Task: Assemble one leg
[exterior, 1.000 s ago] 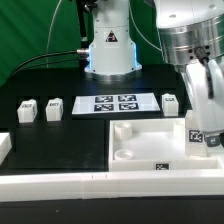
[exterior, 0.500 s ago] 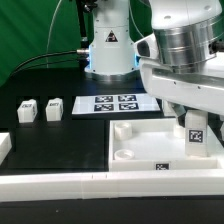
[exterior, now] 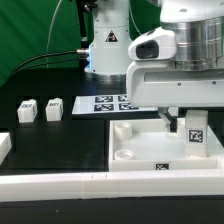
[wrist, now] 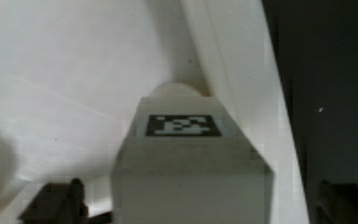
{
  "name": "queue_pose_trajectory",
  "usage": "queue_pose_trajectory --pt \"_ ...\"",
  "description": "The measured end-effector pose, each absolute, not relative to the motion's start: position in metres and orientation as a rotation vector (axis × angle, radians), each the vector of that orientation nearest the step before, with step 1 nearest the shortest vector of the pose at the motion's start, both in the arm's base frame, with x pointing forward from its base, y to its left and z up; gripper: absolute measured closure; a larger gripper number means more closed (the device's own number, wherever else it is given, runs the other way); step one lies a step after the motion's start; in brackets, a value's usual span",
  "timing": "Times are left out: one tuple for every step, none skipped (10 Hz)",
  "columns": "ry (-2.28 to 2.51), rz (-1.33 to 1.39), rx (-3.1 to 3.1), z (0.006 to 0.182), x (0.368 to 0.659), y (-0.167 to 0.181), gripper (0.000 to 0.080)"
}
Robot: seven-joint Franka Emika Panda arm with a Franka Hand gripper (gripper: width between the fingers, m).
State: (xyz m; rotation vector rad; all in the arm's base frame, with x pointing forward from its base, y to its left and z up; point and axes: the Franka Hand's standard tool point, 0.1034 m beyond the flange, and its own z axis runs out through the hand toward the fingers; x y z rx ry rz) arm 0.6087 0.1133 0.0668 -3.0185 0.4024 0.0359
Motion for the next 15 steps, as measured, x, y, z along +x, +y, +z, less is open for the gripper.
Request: queue_pose_trajectory --pt "0.352 0.035 -3.024 0.0660 0.6085 0.1097 0.0151" --pt "0.351 0.035 -3.024 0.0661 0.6083 0.1111 0.0151" --pt "0.350 0.035 -3.025 0.0660 0.6083 0.1111 0.0198" --pt "0.350 0.035 -3.024 0.0660 0.6083 0.1109 0.0198" --pt "0.350 0.035 -3.025 0.0660 0.6083 0.1109 0.0378" --pt "0.350 0.035 -3.024 0.0661 0.6084 0.1109 0.0378" --pt "0.350 0.035 -3.024 0.0662 0.6084 0.1109 0.0508" --pt "0.353 0.035 -3.024 0.0661 0.6084 0.1109 0.0508" --pt "0.384 0.037 -3.020 0.0661 0.6084 0.1109 0.0508" --pt "0.384 0.037 -3.020 0.0661 0.6084 0.1109 0.0508" --pt "0.387 0.037 -3.020 0.0661 0.6084 0.1109 0.0508" --pt "0.529 0.045 -2.997 0.0660 0.6084 0.1104 0.0508" --pt "0.676 0.053 -2.967 0.0658 0.6083 0.1099 0.0508" --pt "0.882 0.064 -2.914 0.0657 0.6082 0.1091 0.0508" --pt "1.090 0.073 -2.849 0.0652 0.6076 0.1091 0.0508"
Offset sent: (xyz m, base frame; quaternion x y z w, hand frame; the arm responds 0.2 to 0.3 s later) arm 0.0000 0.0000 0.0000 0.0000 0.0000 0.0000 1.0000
